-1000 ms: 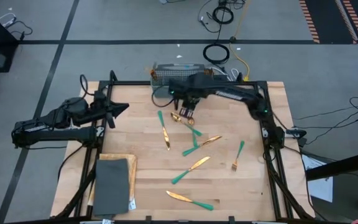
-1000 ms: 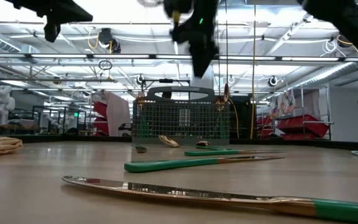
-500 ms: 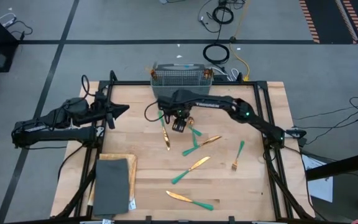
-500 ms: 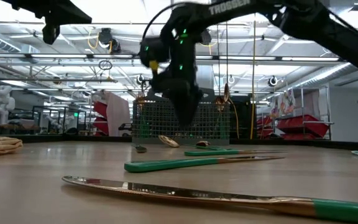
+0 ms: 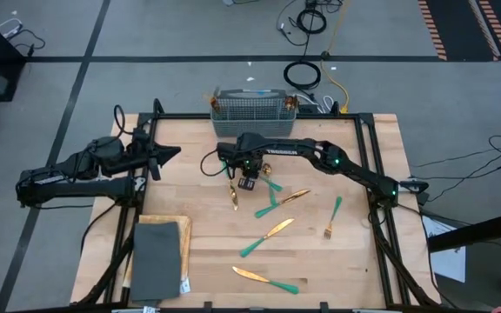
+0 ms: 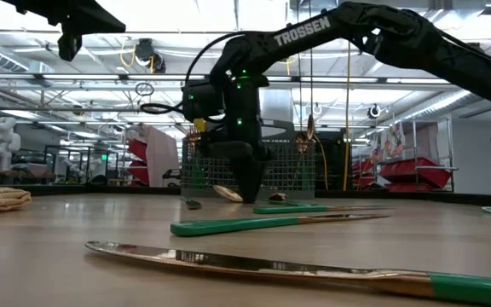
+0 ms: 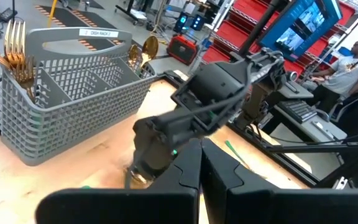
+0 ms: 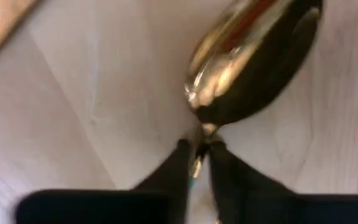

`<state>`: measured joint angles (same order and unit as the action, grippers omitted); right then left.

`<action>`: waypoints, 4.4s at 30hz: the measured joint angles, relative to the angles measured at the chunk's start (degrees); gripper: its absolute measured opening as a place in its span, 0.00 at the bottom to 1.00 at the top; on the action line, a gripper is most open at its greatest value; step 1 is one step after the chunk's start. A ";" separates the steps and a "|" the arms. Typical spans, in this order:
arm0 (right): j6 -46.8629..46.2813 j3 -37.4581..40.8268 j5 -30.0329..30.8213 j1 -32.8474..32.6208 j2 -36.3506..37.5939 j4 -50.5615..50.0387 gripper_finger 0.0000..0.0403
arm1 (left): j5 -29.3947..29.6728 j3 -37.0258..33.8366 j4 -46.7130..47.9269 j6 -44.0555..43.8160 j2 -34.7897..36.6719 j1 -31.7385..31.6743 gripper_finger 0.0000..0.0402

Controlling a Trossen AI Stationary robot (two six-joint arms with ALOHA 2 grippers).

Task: Sort silverware
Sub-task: Put the green spoon into the silverware basket, then put the green knife into the silverware basket

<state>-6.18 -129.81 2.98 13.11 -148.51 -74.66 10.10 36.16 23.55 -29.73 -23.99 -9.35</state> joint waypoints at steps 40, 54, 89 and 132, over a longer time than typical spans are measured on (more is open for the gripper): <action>5.40 -1.62 19.34 11.03 31.28 25.87 0.00 | 2.61 0.00 0.14 0.08 0.00 -0.02 0.02; 13.22 -1.65 10.58 19.84 42.13 9.75 0.00 | 2.60 0.00 3.35 0.04 0.02 -0.01 0.02; -3.19 84.67 2.89 26.72 66.29 99.38 0.00 | 7.61 0.00 2.45 -2.95 0.00 0.01 0.02; 15.44 57.43 -15.17 -9.40 61.20 39.86 0.57 | -3.29 0.00 -5.44 1.60 -11.34 -0.02 0.23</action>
<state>9.25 -72.38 -12.19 3.71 -87.30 -34.81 6.81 36.16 18.11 -28.13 -35.33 -9.37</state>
